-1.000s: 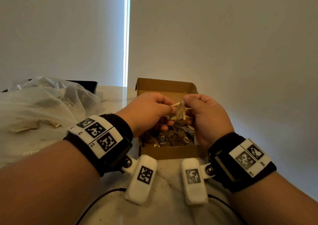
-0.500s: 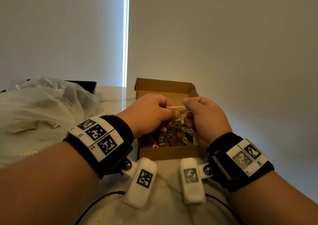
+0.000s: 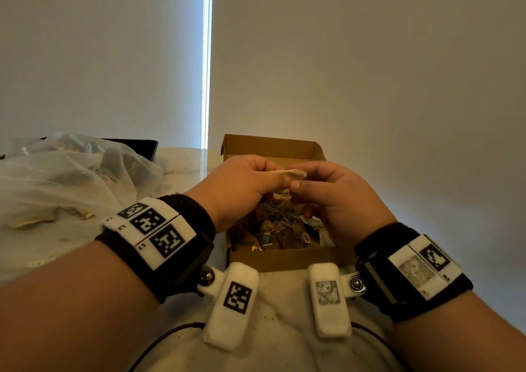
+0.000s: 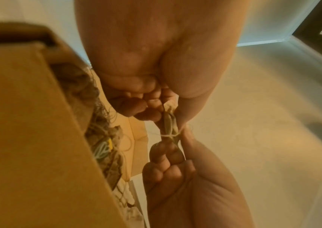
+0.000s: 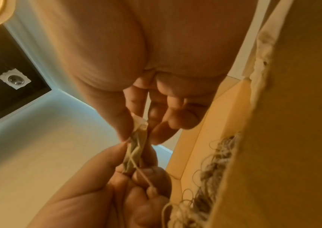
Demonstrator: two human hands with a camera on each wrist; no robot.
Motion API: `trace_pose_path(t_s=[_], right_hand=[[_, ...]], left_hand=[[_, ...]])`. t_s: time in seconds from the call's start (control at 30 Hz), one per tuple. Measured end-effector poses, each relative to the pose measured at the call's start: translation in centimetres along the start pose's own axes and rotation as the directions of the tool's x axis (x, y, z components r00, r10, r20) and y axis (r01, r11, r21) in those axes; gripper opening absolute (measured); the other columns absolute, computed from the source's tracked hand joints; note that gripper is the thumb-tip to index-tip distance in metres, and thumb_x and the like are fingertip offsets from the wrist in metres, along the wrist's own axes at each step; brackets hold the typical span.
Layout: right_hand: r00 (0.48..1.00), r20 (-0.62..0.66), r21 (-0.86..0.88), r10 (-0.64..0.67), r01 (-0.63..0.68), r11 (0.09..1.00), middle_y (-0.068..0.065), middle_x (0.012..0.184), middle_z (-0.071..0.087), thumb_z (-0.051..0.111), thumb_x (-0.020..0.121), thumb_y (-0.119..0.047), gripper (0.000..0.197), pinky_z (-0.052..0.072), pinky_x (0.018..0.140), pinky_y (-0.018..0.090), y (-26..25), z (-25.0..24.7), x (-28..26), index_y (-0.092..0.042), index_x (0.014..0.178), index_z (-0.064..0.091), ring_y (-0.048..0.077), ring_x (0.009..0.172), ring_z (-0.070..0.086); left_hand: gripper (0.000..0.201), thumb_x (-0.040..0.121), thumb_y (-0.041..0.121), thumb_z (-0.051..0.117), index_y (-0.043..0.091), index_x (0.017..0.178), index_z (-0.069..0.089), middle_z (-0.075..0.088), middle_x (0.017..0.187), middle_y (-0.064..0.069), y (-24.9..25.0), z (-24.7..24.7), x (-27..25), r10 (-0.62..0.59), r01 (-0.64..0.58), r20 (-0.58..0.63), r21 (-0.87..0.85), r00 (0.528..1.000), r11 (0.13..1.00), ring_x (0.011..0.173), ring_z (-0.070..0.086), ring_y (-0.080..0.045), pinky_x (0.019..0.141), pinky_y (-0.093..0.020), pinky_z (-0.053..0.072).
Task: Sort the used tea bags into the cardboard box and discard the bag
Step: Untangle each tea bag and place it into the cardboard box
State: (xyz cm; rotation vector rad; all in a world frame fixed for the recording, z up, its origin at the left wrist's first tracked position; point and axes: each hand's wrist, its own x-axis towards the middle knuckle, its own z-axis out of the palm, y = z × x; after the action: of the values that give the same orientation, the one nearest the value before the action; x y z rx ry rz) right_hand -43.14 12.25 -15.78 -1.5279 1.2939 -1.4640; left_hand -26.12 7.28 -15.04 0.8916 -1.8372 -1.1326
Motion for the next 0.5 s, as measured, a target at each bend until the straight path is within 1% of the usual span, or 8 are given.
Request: trace_pose_path(t_s=[0.13,0.2,0.23,0.3,0.33,0.37,0.43,0.5], right_hand=[[0.990,-0.114,0.153,0.083,-0.065,0.986,0.006,0.074,0.069,0.065,0.088,0.000,0.009,0.048,0.055,0.030,0.1,-0.1,0.4,-0.009,0.089,0.069,0.017,0.066,0.062],[0.966,-0.223,0.180,0.131,-0.091,0.979,0.003,0.074,0.070,0.066,0.089,-0.005,0.008,0.051,0.062,0.034,0.0,-0.9,0.7,-0.012,0.087,0.069,0.018,0.072,0.062],[0.948,-0.284,0.152,0.145,-0.105,0.983,0.001,0.077,0.071,0.067,0.089,-0.008,0.007,0.053,0.065,0.031,0.1,-1.5,0.9,-0.015,0.088,0.070,0.019,0.077,0.063],[0.910,-0.383,0.080,0.156,-0.135,0.988,-0.003,0.082,0.072,0.067,0.090,-0.013,0.006,0.051,0.062,0.022,0.1,-2.8,1.0,-0.017,0.093,0.072,0.018,0.084,0.065],[0.902,-0.404,0.045,0.155,-0.150,0.988,-0.004,0.084,0.071,0.067,0.090,-0.013,0.007,0.049,0.061,0.022,0.1,-3.4,1.0,-0.016,0.094,0.072,0.018,0.089,0.067],[0.897,-0.411,-0.001,0.160,-0.176,0.984,-0.005,0.087,0.070,0.067,0.090,-0.013,0.007,0.047,0.061,0.024,0.3,-3.7,1.1,-0.016,0.094,0.072,0.019,0.093,0.066],[0.890,-0.406,-0.101,0.208,-0.270,0.958,-0.001,0.091,0.069,0.066,0.091,-0.014,0.006,0.047,0.064,0.030,0.7,-4.0,1.0,-0.017,0.091,0.071,0.018,0.090,0.062],[0.884,-0.372,-0.154,0.283,-0.360,0.920,0.006,0.093,0.068,0.065,0.092,-0.014,0.004,0.056,0.073,0.041,1.3,-4.0,1.2,-0.015,0.091,0.069,0.021,0.087,0.063]], left_hand=[[0.014,0.092,0.034,0.067,0.024,0.102,0.068,0.070,0.098,0.001,0.1,0.1,0.0,0.001,-0.003,-0.048,-0.046,0.999,0.999,0.089,0.065,-0.015,0.077,-0.030,0.054],[0.018,0.092,0.038,0.066,0.026,0.106,0.066,0.068,0.101,0.003,-0.2,0.0,0.2,0.031,-0.029,-0.099,0.025,0.995,0.999,0.092,0.064,-0.012,0.076,-0.027,0.053],[0.019,0.092,0.039,0.065,0.027,0.107,0.065,0.067,0.101,0.004,-0.3,0.0,0.2,0.051,-0.041,-0.118,0.082,0.992,0.996,0.092,0.063,-0.010,0.075,-0.024,0.051],[0.019,0.093,0.036,0.065,0.026,0.109,0.063,0.065,0.101,0.006,-0.6,-0.2,0.2,0.064,-0.043,-0.128,0.165,0.990,0.985,0.090,0.061,-0.006,0.070,-0.019,0.048],[0.019,0.094,0.034,0.065,0.027,0.110,0.062,0.064,0.102,0.005,-0.8,-0.3,0.3,0.052,-0.029,-0.118,0.186,0.992,0.982,0.090,0.061,-0.006,0.068,-0.018,0.048],[0.019,0.094,0.032,0.065,0.027,0.111,0.062,0.063,0.104,0.005,-0.9,-0.4,0.3,0.032,-0.011,-0.102,0.205,0.994,0.979,0.090,0.061,-0.007,0.067,-0.018,0.048],[0.021,0.093,0.032,0.066,0.030,0.113,0.061,0.060,0.109,0.007,-1.0,-0.4,0.3,-0.006,0.019,-0.052,0.258,0.999,0.966,0.094,0.060,-0.008,0.067,-0.020,0.046],[0.025,0.092,0.034,0.066,0.033,0.116,0.060,0.058,0.114,0.008,-1.1,-0.4,0.1,-0.037,0.037,-0.004,0.294,0.999,0.955,0.099,0.058,-0.009,0.072,-0.022,0.047]])
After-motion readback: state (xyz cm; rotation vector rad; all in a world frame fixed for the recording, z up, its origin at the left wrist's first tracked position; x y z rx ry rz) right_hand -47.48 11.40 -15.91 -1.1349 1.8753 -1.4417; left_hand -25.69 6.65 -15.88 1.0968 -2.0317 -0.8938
